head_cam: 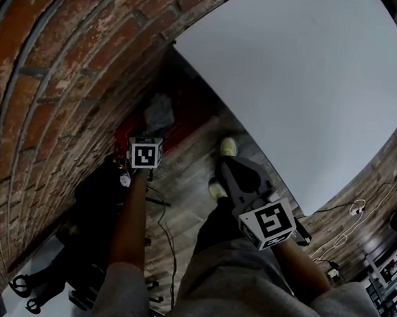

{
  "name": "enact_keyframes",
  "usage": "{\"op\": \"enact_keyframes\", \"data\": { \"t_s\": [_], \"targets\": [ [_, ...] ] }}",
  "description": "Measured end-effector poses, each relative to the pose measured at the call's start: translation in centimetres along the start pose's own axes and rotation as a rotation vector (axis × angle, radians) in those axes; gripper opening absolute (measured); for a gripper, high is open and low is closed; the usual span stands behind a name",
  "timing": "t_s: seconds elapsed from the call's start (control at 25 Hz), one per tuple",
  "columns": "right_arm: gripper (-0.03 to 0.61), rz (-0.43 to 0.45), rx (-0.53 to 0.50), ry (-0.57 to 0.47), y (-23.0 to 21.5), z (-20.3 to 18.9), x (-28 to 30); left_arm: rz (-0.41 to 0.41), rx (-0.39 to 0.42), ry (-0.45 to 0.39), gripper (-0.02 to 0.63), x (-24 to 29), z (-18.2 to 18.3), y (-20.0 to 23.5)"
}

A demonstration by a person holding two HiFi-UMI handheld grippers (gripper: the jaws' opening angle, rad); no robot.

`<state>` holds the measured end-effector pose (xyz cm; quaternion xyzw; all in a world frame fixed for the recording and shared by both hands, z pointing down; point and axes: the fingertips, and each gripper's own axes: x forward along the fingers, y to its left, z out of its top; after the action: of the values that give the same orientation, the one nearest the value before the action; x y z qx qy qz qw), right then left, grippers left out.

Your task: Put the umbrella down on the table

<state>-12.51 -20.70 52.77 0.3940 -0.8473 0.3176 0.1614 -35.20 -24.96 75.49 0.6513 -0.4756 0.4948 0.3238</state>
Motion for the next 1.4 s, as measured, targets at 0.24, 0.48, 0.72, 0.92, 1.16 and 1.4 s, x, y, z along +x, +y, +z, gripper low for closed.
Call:
{"op": "enact_keyframes", "data": {
  "t_s": [0.24, 0.48, 0.72, 0.92, 1.16, 1.4],
  "targets": [
    [0.029, -0.008, 0.011, 0.011, -0.6, -0.6, -0.1, -0.023, 0.006, 0.017, 0.272, 0.9, -0.5, -0.2],
    [0.029, -0.01, 0.014, 0.024, -1.0, -1.1, -0.2, -0.016, 0.057, 0.075, 0.282, 1.6, -0.8, 0.1],
    [0.029, -0.008, 0.012, 0.027, -1.3, -1.1, -0.1, -0.037, 0.042, 0.06, 0.288, 2.7, -0.7, 0.0],
    [0.029, -0.005, 0.033, 0.031, -1.7, -1.4, -0.1, -0.03, 0.035, 0.096, 0.293, 3.1, -1.0, 0.1],
    [0.029, 0.019, 0.068, 0.016, -1.4, -1.8, 0.1, -0.039, 0.033, 0.081, 0.299, 3.1, -0.6, 0.1],
    [0.029, 0.025, 0.058, 0.036, -1.5, -2.1, -0.7, -0.005, 0.018, 0.08, 0.298, 3.0, -0.7, -0.1]
  ]
}}
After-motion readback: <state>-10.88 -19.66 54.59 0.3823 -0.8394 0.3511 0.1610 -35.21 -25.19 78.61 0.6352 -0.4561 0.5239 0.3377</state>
